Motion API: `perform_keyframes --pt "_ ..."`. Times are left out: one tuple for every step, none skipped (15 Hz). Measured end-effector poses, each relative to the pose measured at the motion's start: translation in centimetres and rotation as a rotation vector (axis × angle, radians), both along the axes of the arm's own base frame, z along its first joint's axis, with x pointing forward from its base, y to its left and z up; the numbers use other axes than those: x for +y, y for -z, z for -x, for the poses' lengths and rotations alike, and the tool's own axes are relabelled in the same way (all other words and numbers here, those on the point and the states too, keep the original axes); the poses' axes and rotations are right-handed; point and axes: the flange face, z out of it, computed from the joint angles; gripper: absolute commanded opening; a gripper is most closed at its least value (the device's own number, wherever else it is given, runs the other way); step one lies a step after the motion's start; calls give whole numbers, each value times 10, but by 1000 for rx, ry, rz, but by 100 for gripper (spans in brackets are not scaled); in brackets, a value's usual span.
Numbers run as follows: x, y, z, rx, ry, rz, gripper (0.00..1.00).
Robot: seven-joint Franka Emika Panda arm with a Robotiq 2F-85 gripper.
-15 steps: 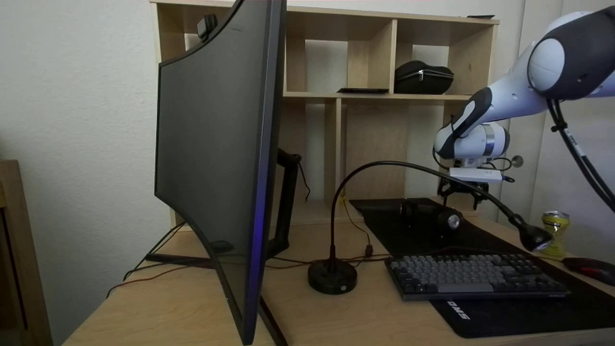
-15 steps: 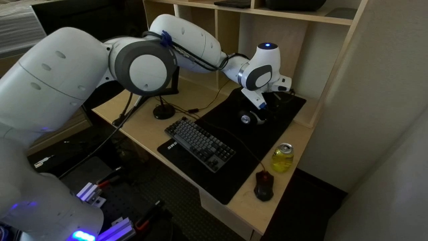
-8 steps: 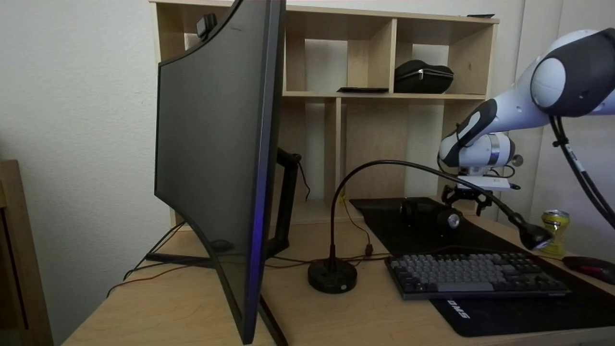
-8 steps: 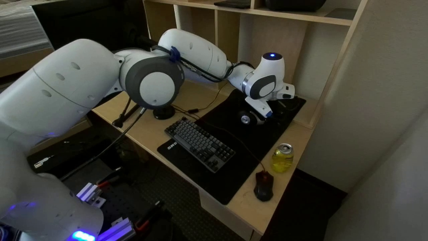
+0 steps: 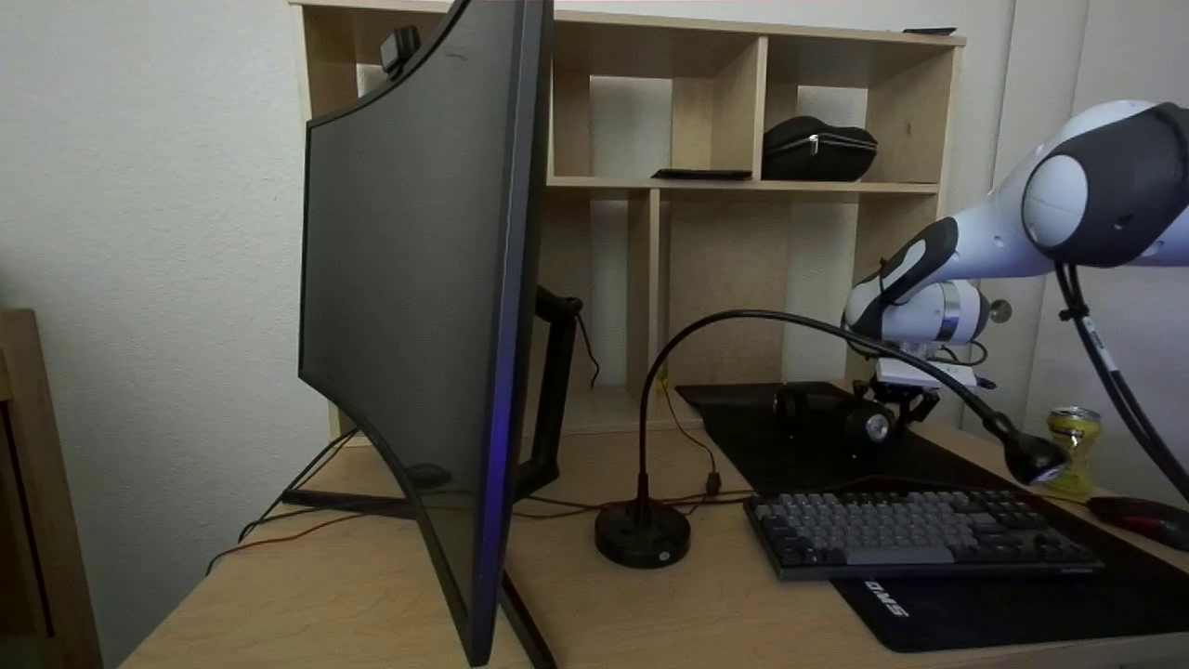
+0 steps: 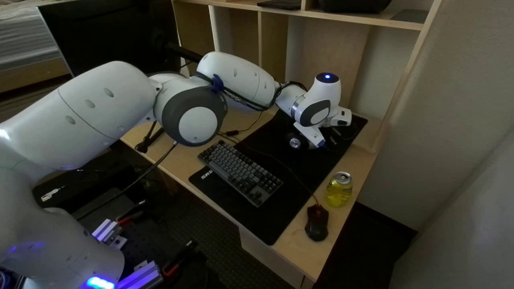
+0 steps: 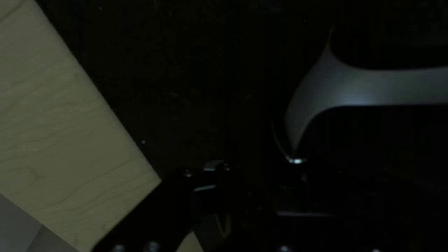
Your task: Hang the headsets on the desktop stand
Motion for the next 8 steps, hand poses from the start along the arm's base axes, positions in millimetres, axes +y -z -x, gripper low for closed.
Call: perform_keyframes --pt "2 3 -2 -3 -2 -3 9" --pt "2 3 -3 -8 -3 -3 3" --pt "2 2 -4 -13 -4 -2 2" --pt "3 1 -5 -16 -5 -2 5" --pt "4 0 -6 -19 -6 -3 4" --pt "5 -1 -7 -22 -7 -3 5" --pt "7 -3 -8 -26 -9 -6 5" --pt "8 -4 -9 -30 -11 -10 5"
